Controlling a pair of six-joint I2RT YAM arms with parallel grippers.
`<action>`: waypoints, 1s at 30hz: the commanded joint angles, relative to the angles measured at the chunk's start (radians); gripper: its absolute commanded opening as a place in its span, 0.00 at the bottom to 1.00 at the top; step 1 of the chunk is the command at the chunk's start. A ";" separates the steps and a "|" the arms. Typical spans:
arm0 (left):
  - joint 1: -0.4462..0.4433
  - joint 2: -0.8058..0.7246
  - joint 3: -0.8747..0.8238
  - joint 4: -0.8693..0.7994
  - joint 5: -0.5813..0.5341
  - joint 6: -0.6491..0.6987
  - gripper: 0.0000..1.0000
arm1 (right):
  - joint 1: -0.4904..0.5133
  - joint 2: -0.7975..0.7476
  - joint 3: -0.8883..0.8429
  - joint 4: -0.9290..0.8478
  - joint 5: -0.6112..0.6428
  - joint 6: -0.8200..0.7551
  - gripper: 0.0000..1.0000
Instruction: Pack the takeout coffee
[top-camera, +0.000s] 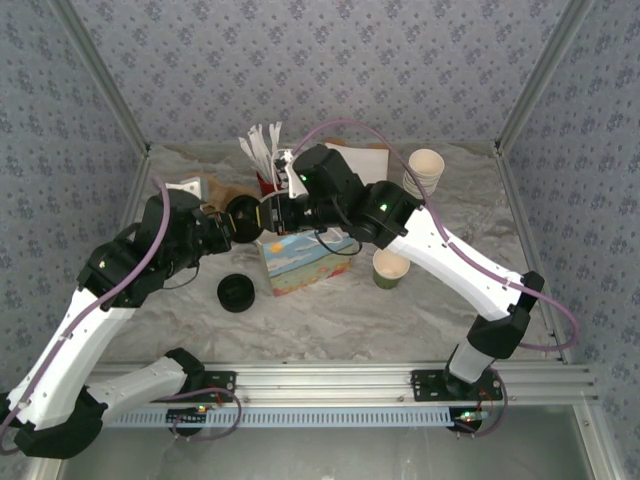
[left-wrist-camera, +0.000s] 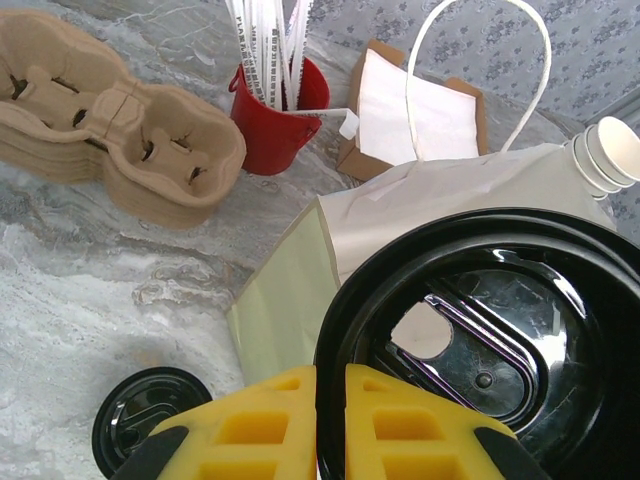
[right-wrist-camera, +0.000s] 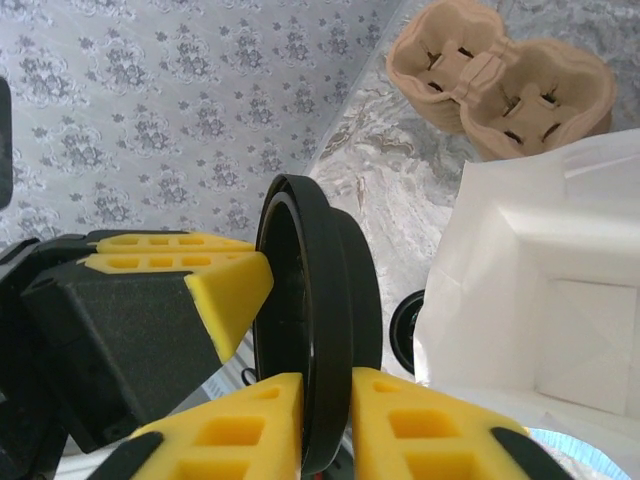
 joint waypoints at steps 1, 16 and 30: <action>-0.009 -0.004 0.027 0.052 0.012 0.014 0.17 | -0.016 0.005 -0.009 0.009 -0.008 0.005 0.14; -0.028 -0.048 0.052 0.329 0.218 0.480 0.50 | -0.151 -0.164 -0.099 -0.078 -0.028 0.000 0.07; -0.242 -0.020 -0.220 0.729 0.286 1.369 0.48 | -0.458 -0.405 -0.204 -0.296 -0.358 0.058 0.07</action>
